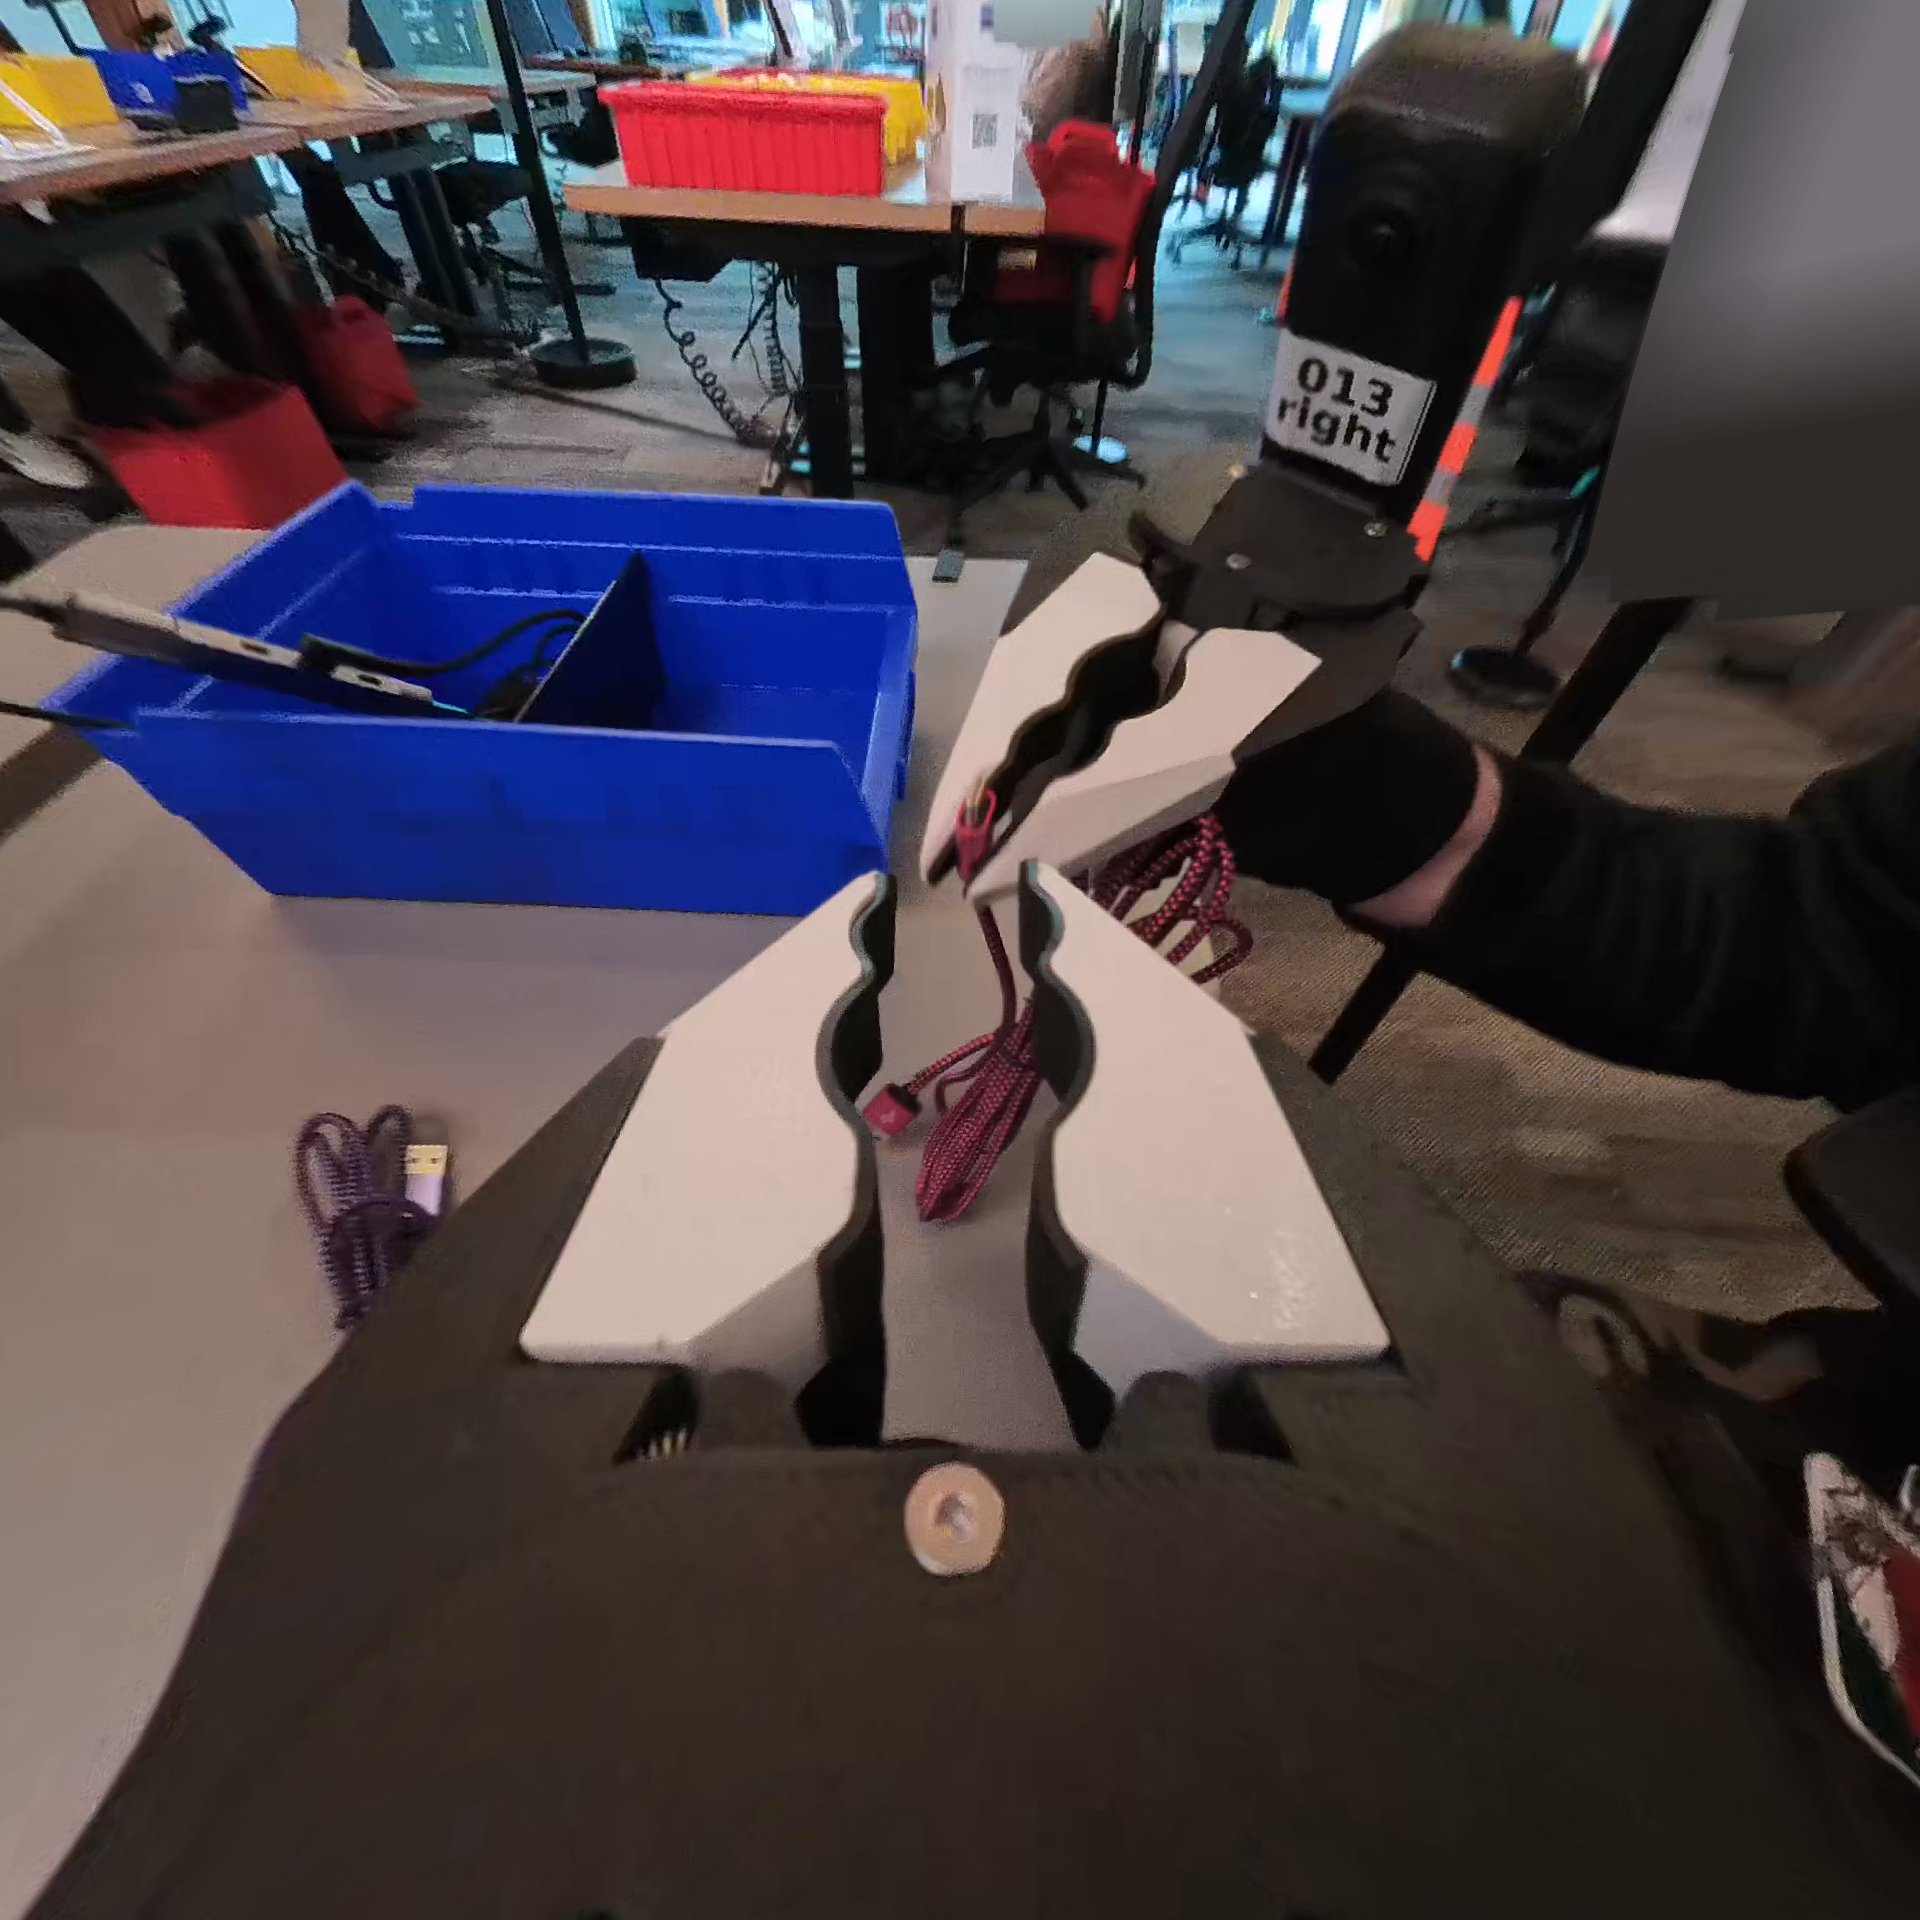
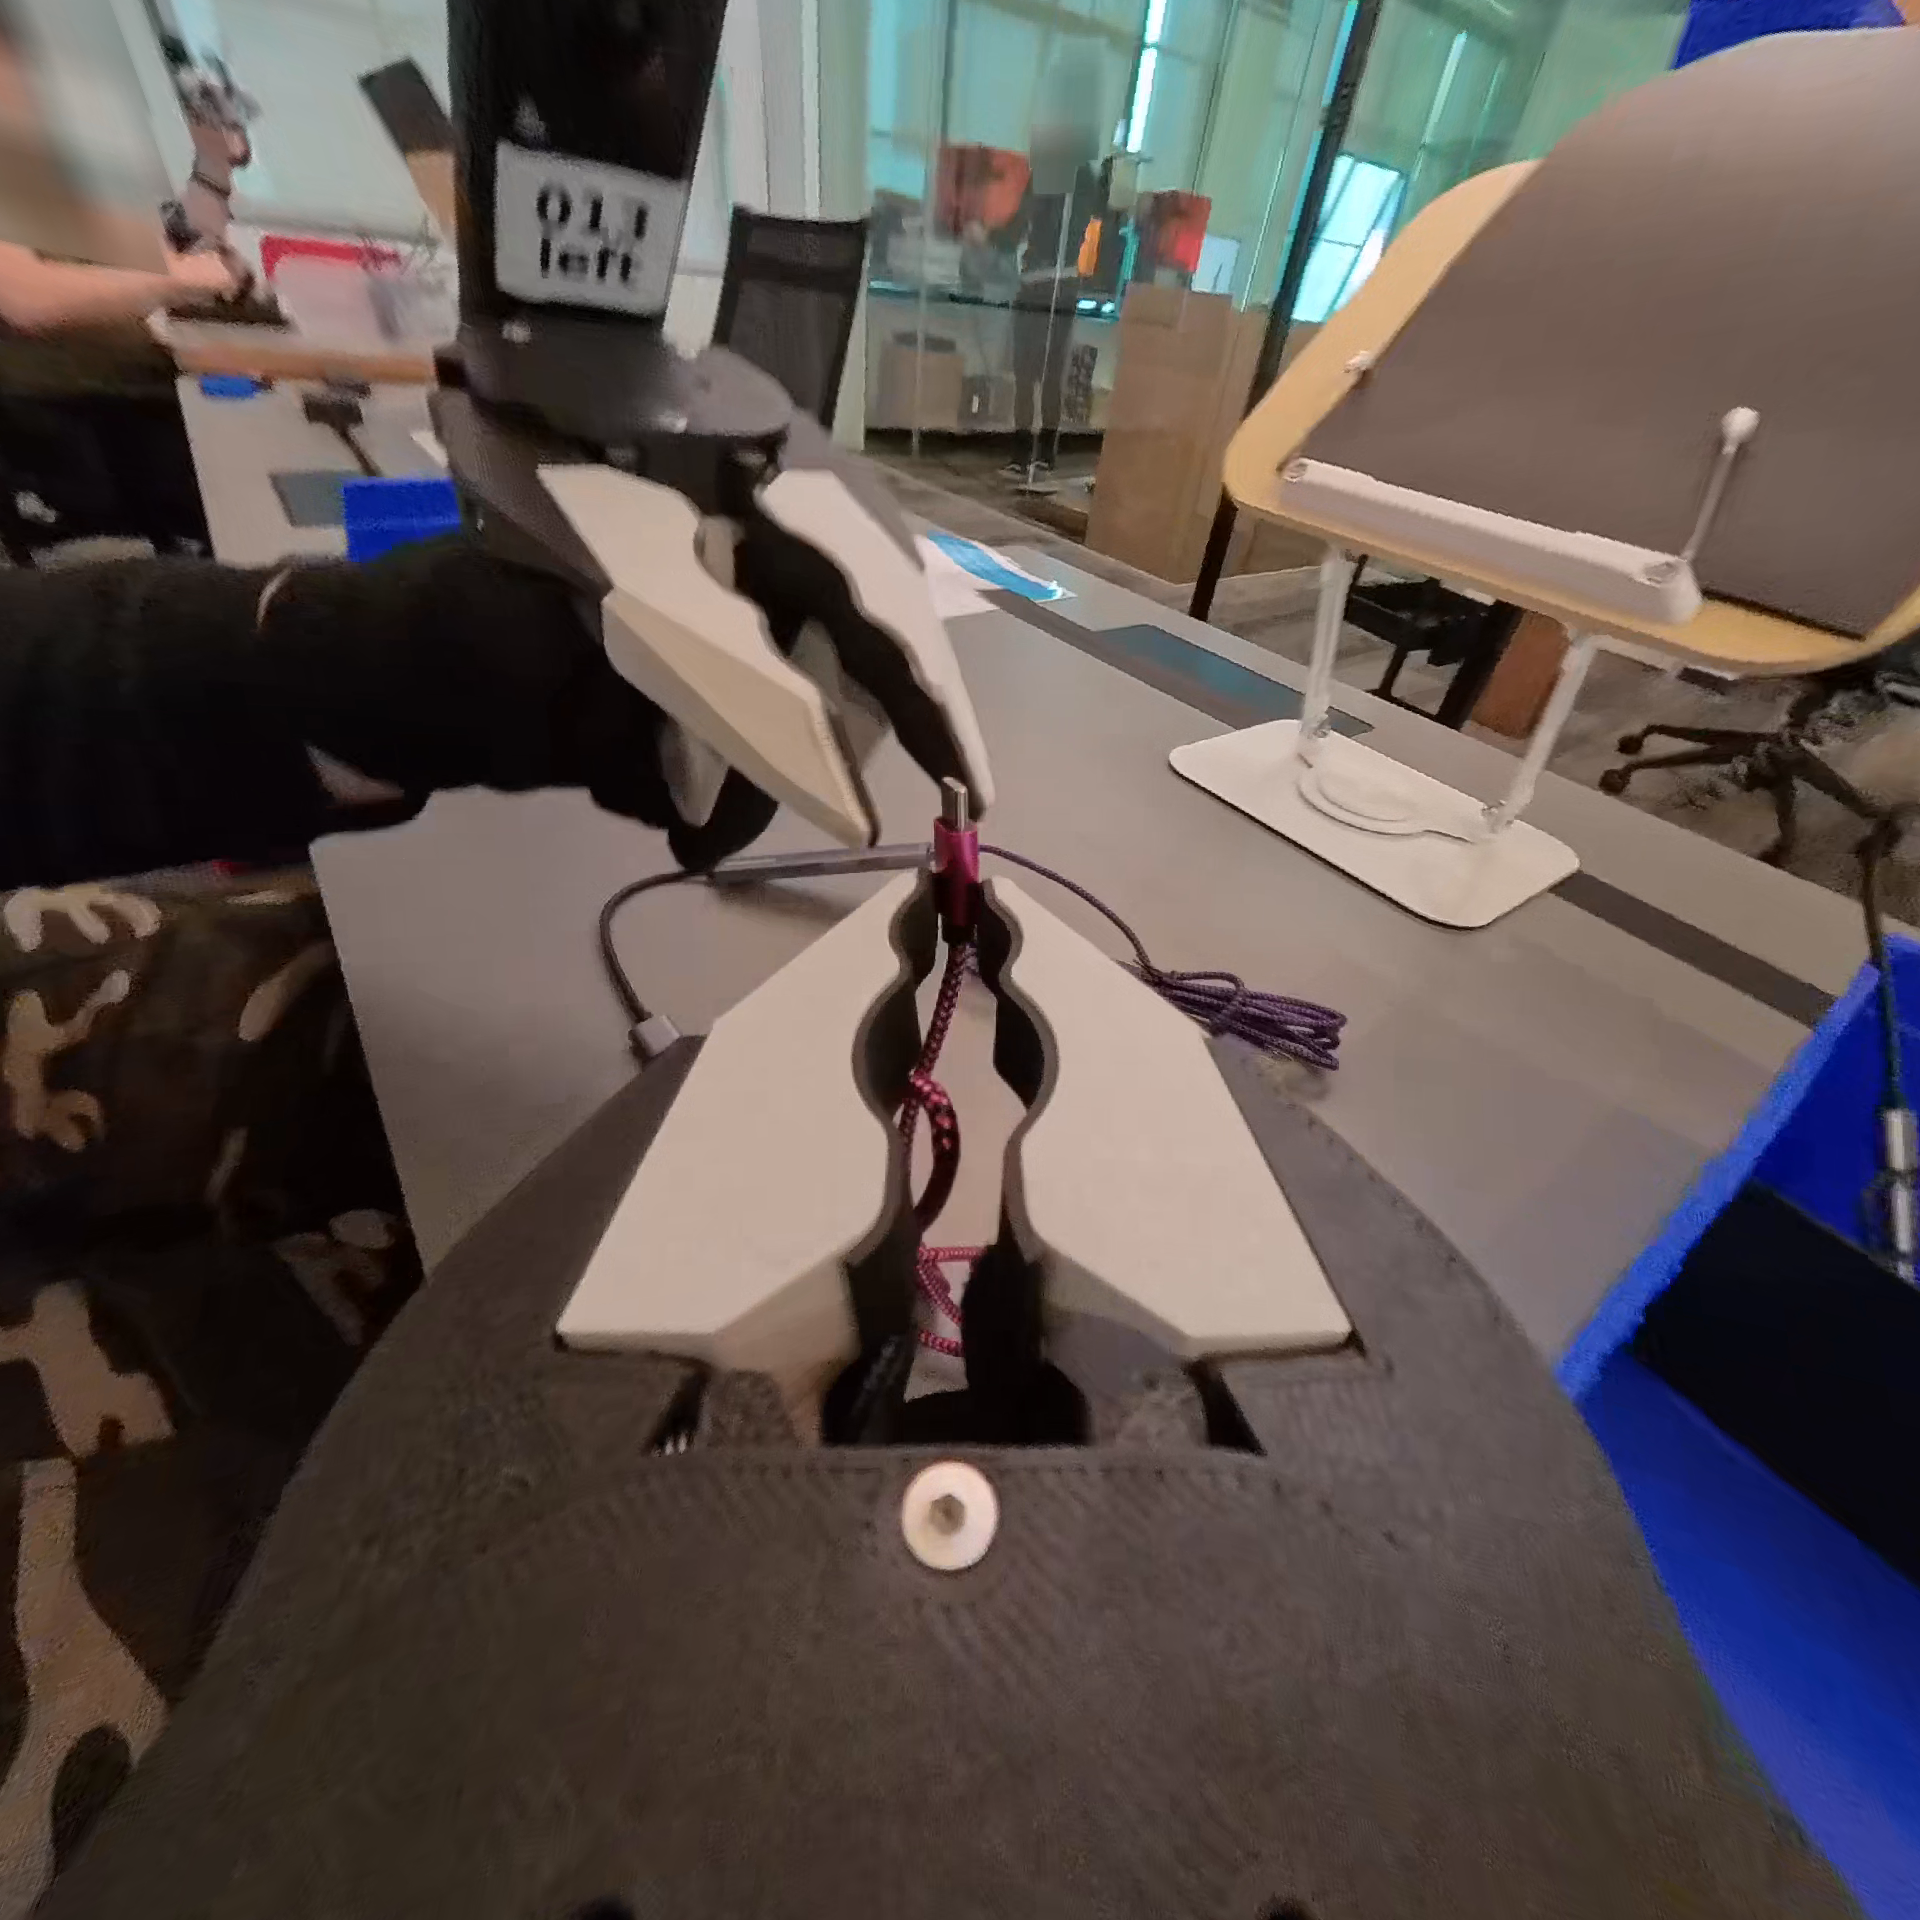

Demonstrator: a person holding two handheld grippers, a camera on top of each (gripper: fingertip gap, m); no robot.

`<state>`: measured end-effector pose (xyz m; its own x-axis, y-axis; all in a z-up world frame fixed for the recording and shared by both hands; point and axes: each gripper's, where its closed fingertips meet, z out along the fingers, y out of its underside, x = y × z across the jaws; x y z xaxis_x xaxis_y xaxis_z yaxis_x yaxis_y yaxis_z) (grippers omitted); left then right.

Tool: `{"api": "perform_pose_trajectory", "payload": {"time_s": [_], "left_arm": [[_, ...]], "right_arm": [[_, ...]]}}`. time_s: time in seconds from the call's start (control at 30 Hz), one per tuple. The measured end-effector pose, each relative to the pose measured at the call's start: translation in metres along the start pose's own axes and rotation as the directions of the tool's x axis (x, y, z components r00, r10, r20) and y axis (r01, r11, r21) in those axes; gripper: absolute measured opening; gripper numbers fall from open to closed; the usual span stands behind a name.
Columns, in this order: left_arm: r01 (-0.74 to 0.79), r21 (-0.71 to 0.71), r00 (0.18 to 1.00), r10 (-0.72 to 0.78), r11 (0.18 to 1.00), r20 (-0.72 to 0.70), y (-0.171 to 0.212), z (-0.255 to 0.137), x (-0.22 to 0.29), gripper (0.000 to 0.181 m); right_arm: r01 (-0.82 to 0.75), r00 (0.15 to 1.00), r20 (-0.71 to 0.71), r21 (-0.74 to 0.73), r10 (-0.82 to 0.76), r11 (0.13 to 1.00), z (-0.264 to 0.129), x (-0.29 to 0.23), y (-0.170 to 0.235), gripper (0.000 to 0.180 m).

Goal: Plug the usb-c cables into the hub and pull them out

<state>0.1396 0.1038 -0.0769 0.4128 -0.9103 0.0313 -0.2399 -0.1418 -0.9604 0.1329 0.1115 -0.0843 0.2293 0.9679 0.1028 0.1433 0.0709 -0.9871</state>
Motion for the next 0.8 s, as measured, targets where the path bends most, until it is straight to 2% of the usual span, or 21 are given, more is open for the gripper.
{"api": "perform_pose_trajectory", "payload": {"time_s": [0.17, 0.2, 0.37, 0.47, 0.53, 0.67, 0.8], "left_arm": [[-0.117, -0.085, 0.993, 0.119, 0.989, 0.017, -0.001, 0.0, 0.005, 0.013], [-0.127, -0.099, 0.992, 0.128, 0.987, 0.002, 0.001, -0.001, 0.008, 0.006], [-0.12, -0.116, 0.993, 0.12, 0.986, -0.005, 0.005, -0.005, 0.013, 0.004], [0.03, -0.044, 0.999, -0.029, 0.999, 0.041, 0.0, -0.008, 0.003, 0.004], [0.199, 0.057, 0.98, -0.2, 0.978, 0.015, -0.005, -0.013, -0.001, 0.004], [0.544, 0.232, 0.839, -0.523, 0.806, -0.153, -0.008, -0.028, -0.01, 0.003], [0.723, 0.323, 0.69, -0.656, 0.61, -0.306, -0.005, -0.046, -0.021, 0.004]], "right_arm": [[0.08, 0.996, 0.038, -0.056, -0.078, 0.995, 0.008, -0.012, 0.0, 0.006], [0.085, 0.996, 0.044, -0.065, -0.082, 0.994, 0.009, -0.013, 0.001, 0.006], [0.093, 0.991, 0.099, -0.079, -0.085, 0.993, 0.01, -0.021, 0.003, 0.006], [0.114, 0.993, 0.022, -0.046, -0.113, 0.992, 0.015, -0.012, -0.004, 0.01], [0.158, 0.981, -0.112, -0.009, -0.158, 0.987, 0.018, 0.001, -0.01, 0.034], [0.375, 0.898, -0.26, 0.031, -0.355, 0.927, 0.023, -0.004, -0.016, 0.028], [0.476, 0.84, -0.313, 0.033, -0.443, 0.879, 0.033, -0.013, -0.014, 0.024]]}}
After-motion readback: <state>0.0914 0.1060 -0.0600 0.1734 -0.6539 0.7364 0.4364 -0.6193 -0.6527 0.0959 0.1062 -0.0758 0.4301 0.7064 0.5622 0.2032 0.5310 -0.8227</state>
